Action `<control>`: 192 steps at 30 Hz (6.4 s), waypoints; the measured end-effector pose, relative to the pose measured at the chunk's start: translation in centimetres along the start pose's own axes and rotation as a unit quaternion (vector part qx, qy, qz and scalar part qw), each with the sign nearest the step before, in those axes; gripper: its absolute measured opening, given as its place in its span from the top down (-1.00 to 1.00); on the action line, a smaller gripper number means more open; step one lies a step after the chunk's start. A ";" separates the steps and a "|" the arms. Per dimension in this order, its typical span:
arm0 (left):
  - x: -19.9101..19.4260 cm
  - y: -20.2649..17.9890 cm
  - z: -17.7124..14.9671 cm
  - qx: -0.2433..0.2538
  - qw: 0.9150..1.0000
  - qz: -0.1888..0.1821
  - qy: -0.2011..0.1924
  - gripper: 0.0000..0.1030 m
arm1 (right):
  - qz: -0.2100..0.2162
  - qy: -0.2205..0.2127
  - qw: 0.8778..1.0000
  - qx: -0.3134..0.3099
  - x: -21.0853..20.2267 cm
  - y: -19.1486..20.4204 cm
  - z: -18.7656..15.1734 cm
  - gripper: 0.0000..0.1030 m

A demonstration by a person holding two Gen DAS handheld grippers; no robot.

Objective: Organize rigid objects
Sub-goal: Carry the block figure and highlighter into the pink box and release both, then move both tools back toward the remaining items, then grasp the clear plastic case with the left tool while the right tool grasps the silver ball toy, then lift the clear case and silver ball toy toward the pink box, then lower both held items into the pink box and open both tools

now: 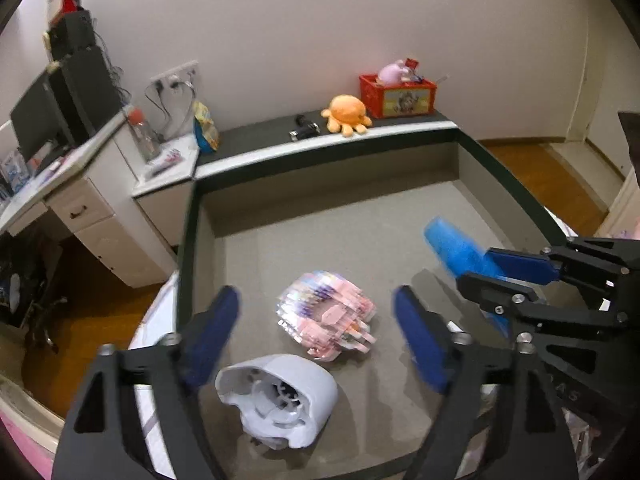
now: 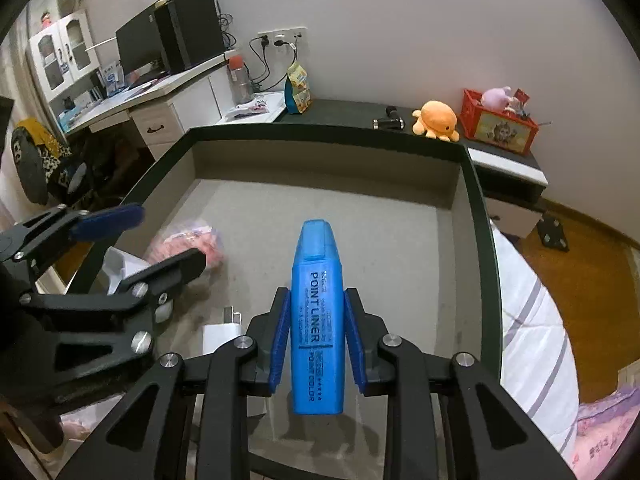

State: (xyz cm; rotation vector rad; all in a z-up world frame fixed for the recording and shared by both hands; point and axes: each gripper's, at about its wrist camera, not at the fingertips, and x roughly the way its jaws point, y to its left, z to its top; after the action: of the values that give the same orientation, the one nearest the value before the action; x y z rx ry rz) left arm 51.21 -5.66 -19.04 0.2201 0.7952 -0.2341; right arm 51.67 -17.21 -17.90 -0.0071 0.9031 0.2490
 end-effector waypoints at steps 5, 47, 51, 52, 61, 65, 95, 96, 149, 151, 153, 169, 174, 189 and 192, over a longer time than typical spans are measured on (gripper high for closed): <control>-4.7 1.3 -0.8 -0.020 0.998 0.014 -0.058 -0.98 | -0.007 -0.039 0.999 0.015 -3.1 -0.1 -0.3 -0.14; -32.0 -4.4 -19.9 -0.059 0.954 0.063 -0.286 -1.00 | -0.096 -0.311 0.945 -0.016 -29.0 9.2 -21.5 -1.00; -30.1 -4.1 -20.3 -0.053 0.964 0.067 -0.253 -1.00 | -0.097 -0.299 0.949 -0.011 -28.2 8.7 -21.7 -1.00; -29.5 -3.9 -20.4 -0.054 0.966 0.067 -0.244 -1.00 | -0.098 -0.295 0.950 -0.009 -27.9 8.5 -21.8 -1.00; -23.5 -1.7 -22.5 -0.070 0.984 0.065 -0.151 -1.00 | -0.107 -0.228 0.968 0.018 -23.0 6.2 -22.6 -1.00; -21.3 -0.5 -23.2 -0.081 0.987 0.071 -0.120 -1.00 | -0.095 -0.189 0.977 0.028 -19.9 5.7 -22.7 -1.00; -14.7 -1.8 -20.9 -0.074 0.994 0.025 -0.075 -0.79 | -0.041 -0.055 0.997 0.035 -11.2 4.3 -20.9 0.10; -14.5 -1.9 -20.5 -0.074 0.994 0.027 -0.076 -0.68 | -0.042 -0.054 0.997 0.033 -11.1 4.4 -20.8 0.10; -26.8 -3.9 -15.6 -0.053 0.972 0.030 -0.225 0.37 | -0.023 -0.258 0.966 -0.024 -23.3 9.8 -16.1 0.11; -26.9 -3.8 -15.1 -0.055 0.971 0.030 -0.231 0.37 | -0.024 -0.264 0.964 -0.026 -23.5 9.9 -15.7 0.11; -27.0 -3.7 -14.5 -0.053 0.970 0.034 -0.236 0.37 | -0.025 -0.269 0.962 -0.029 -23.6 10.0 -15.2 0.11; -19.8 -1.9 -5.1 -0.014 0.974 0.047 -0.221 0.37 | -0.048 -0.265 0.962 -0.045 -19.2 7.7 -6.7 0.11; -12.6 -1.0 -0.9 -0.002 0.987 0.030 -0.159 0.37 | -0.063 -0.224 0.972 -0.041 -14.3 5.6 -2.8 0.11; 1.0 -0.8 0.3 0.001 1.000 0.021 -0.012 0.30 | -0.046 -0.059 0.997 -0.002 -1.4 1.0 -0.2 0.10; 0.5 -0.5 0.3 -0.002 0.999 0.031 -0.016 -0.05 | -0.038 -0.054 0.998 0.005 -1.0 0.3 0.1 0.10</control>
State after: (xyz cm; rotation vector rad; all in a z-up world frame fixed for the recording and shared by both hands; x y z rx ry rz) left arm 51.63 -6.30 -19.22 0.2353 0.7564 -0.1772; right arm 51.07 -17.17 -17.01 -0.0181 0.7942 0.1712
